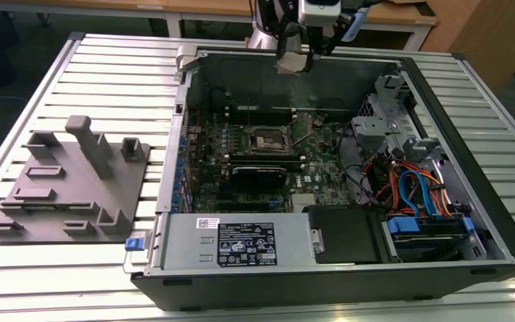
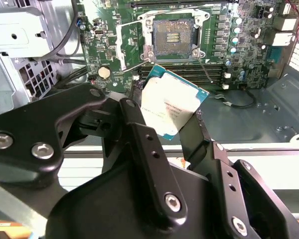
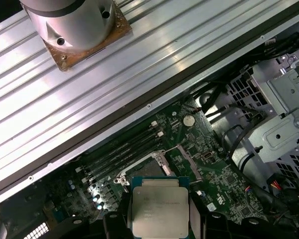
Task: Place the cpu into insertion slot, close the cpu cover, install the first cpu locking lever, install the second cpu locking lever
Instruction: 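Place the cpu into insertion slot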
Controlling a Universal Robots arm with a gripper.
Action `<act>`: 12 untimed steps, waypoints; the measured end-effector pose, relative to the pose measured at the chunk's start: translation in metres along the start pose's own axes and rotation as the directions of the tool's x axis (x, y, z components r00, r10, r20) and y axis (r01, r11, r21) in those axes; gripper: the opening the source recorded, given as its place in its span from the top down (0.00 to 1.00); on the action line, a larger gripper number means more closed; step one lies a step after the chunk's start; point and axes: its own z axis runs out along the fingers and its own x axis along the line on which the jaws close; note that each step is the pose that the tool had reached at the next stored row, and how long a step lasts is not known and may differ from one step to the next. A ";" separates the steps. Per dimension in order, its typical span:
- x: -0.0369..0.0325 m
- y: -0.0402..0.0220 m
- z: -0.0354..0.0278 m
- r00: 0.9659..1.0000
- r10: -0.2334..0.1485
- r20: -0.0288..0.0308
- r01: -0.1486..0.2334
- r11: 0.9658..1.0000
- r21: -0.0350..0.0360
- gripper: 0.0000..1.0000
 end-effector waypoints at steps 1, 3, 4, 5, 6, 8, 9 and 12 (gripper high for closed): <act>0.0000 0.0000 0.0000 1.000 0.000 0.000 0.000 1.000 0.000 0.46; 0.0000 0.0000 0.0000 1.000 0.000 0.000 0.000 1.000 0.000 0.46; 0.0000 0.0000 0.0000 1.000 0.000 0.000 0.000 1.000 0.000 0.46; 0.0000 -0.0001 0.0000 1.000 0.000 0.000 0.000 1.000 0.000 0.46; 0.0000 -0.0001 0.0000 1.000 0.002 0.000 -0.002 1.000 0.000 0.46; 0.0000 -0.0001 0.0001 1.000 0.012 0.001 -0.012 1.000 0.000 0.46; 0.0001 -0.0001 0.0002 1.000 0.022 0.002 -0.022 1.000 0.000 0.46; 0.0000 -0.0001 0.0003 0.998 0.059 0.005 -0.059 0.998 -0.001 0.46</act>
